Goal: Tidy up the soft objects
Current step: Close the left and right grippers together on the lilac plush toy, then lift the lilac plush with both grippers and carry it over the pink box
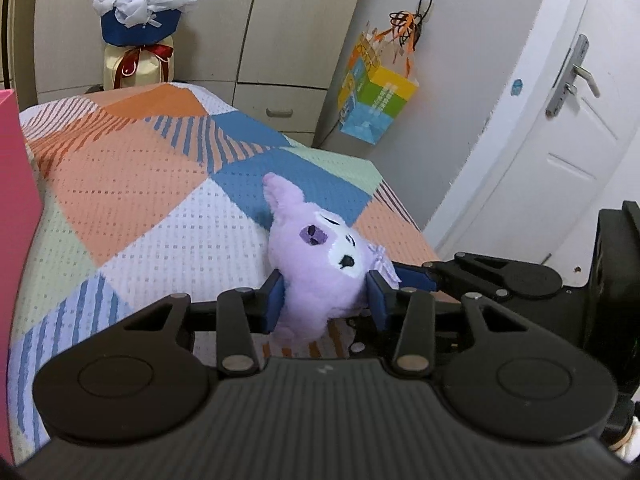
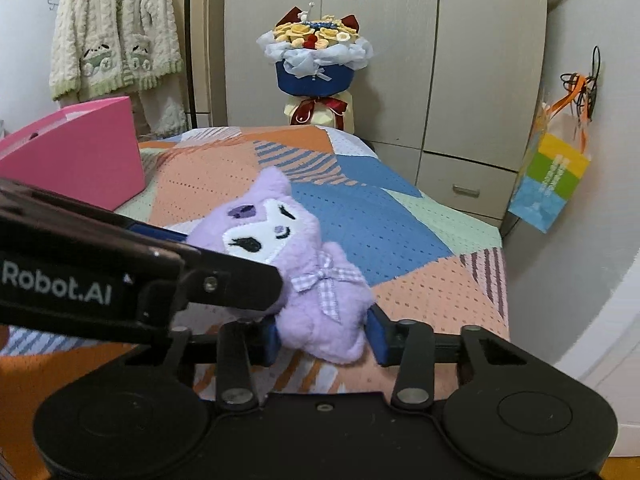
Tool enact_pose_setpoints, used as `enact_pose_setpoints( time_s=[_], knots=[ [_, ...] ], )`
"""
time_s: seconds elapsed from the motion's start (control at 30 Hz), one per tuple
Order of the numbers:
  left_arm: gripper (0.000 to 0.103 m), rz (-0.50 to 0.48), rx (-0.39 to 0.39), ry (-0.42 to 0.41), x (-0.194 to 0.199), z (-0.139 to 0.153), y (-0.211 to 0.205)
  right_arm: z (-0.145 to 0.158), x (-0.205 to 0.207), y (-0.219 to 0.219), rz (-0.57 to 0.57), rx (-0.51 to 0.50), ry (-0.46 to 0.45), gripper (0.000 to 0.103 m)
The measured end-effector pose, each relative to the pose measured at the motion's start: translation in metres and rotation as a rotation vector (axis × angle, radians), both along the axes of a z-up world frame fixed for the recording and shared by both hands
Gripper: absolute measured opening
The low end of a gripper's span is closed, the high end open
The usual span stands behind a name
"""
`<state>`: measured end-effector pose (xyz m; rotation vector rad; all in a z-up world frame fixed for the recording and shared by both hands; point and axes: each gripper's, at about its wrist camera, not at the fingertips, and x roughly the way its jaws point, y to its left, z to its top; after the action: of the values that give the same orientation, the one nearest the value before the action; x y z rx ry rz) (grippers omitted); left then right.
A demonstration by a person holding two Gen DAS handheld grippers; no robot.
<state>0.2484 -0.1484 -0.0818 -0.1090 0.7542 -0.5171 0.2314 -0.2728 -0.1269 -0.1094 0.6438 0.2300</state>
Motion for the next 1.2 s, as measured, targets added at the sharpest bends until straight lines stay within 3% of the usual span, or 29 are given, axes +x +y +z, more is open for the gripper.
enact_pose_setpoints(
  time_s=[0.53,0.83,1.2],
  knots=[
    [0.041,-0.046,0.043,-0.001,-0.066,0.011,0.03,0.013,-0.065,0.034,0.006,-0.027,-0.02,0.046],
    [0.041,-0.065,0.073,0.022,-0.107,0.009,0.05,0.009,-0.103,0.058,0.018,-0.025,0.031,0.046],
    [0.04,-0.148,0.062,0.028,-0.153,0.031,0.088,0.029,-0.154,0.089,0.059,-0.061,0.011,0.046]
  ],
)
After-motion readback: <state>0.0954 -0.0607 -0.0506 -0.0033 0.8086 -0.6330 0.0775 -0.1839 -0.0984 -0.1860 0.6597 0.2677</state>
